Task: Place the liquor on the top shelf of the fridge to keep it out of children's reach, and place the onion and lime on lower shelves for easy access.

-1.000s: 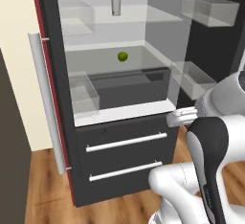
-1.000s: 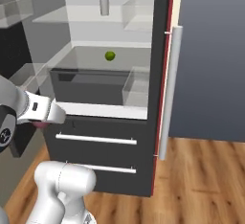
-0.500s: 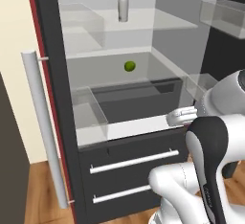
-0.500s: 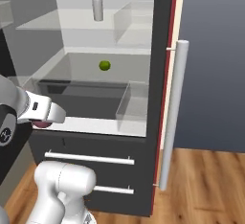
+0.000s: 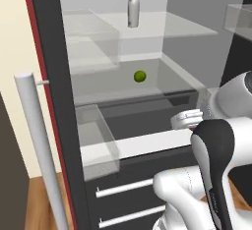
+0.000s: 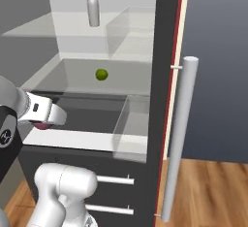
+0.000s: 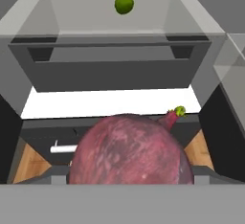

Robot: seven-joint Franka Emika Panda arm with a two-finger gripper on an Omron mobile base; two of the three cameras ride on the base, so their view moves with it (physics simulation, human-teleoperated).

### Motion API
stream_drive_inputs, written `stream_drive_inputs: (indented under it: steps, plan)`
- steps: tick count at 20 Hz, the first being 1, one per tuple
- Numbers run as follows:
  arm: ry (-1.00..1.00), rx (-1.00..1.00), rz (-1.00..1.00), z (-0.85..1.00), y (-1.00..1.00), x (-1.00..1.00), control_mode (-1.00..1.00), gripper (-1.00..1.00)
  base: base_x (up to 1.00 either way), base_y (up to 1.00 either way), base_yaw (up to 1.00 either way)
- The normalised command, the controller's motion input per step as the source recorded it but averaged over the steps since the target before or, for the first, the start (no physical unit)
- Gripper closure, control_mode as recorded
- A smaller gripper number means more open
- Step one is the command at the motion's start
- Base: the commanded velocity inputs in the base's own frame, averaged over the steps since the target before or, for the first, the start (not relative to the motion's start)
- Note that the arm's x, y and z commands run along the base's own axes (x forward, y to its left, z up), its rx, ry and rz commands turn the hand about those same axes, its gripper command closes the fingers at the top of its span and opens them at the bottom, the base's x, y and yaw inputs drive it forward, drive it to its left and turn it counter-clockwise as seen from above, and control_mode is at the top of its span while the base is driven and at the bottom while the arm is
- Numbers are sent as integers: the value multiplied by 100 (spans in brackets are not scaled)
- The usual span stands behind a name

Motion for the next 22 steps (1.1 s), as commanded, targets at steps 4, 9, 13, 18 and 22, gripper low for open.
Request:
stream_drive_inputs:
  steps: [4,9,13,18,22]
  plan:
    - [0,0,0,0,0,0,100,100,46,0,0]
    - [0,0,0,0,0,0,100,100,43,0,0]
    - [0,0,0,0,0,0,100,100,38,0,0]
    - [-5,0,0,0,0,14,-100,100,11,0,0]
    - [-8,0,0,0,0,36,-100,100,0,0,0]
